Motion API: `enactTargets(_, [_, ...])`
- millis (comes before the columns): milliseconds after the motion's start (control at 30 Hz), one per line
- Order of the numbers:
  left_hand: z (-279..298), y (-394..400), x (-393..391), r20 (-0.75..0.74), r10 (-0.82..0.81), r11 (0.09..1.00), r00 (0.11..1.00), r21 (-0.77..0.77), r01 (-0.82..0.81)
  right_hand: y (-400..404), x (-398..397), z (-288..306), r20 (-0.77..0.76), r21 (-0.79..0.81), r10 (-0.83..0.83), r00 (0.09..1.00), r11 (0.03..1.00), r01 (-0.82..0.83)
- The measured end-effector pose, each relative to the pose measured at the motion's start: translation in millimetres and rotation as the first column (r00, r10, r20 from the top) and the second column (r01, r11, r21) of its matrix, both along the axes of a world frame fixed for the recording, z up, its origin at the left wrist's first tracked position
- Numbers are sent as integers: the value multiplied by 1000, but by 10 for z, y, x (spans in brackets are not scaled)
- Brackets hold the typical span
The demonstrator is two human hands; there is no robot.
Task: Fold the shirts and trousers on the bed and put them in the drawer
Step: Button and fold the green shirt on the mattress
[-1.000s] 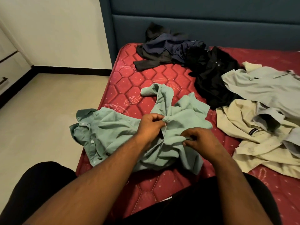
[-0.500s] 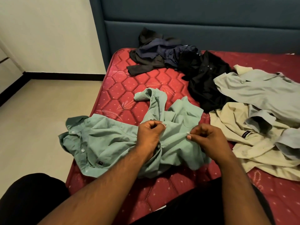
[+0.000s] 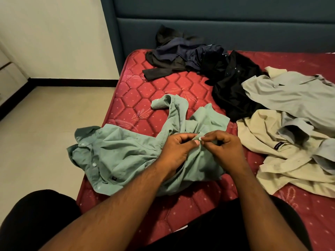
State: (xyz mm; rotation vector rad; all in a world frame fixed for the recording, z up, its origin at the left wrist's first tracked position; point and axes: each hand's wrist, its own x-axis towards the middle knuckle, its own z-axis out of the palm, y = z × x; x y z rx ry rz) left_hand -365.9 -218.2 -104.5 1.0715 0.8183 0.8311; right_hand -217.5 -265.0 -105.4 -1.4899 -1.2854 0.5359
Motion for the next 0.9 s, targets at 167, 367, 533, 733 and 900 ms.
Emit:
enactTargets(167, [-13, -25, -11, -135, 53, 987, 989, 155, -32, 12, 28, -12, -27, -33, 61, 998, 998, -62])
enactTargets(367, [-111, -47, -32, -317, 159, 901, 935, 434, -6, 4, 40, -17, 11, -83, 66, 998, 994, -65])
enactTargets(533, [-164, -76, -41, -384, 200, 776, 901, 624, 93, 27, 45, -42, 43, -128, 88, 995, 988, -82])
enactTargets(733, [-211, -108, -8, -317, 292, 802, 902, 595, -51, 59, 20, -89, 216, -129, -36, 976, 989, 66])
enactTargets(900, [-231, -132, 60, -319, 303, 832, 898, 548, -86, 60, -47, -128, 269, -89, -161, 950, 978, 191])
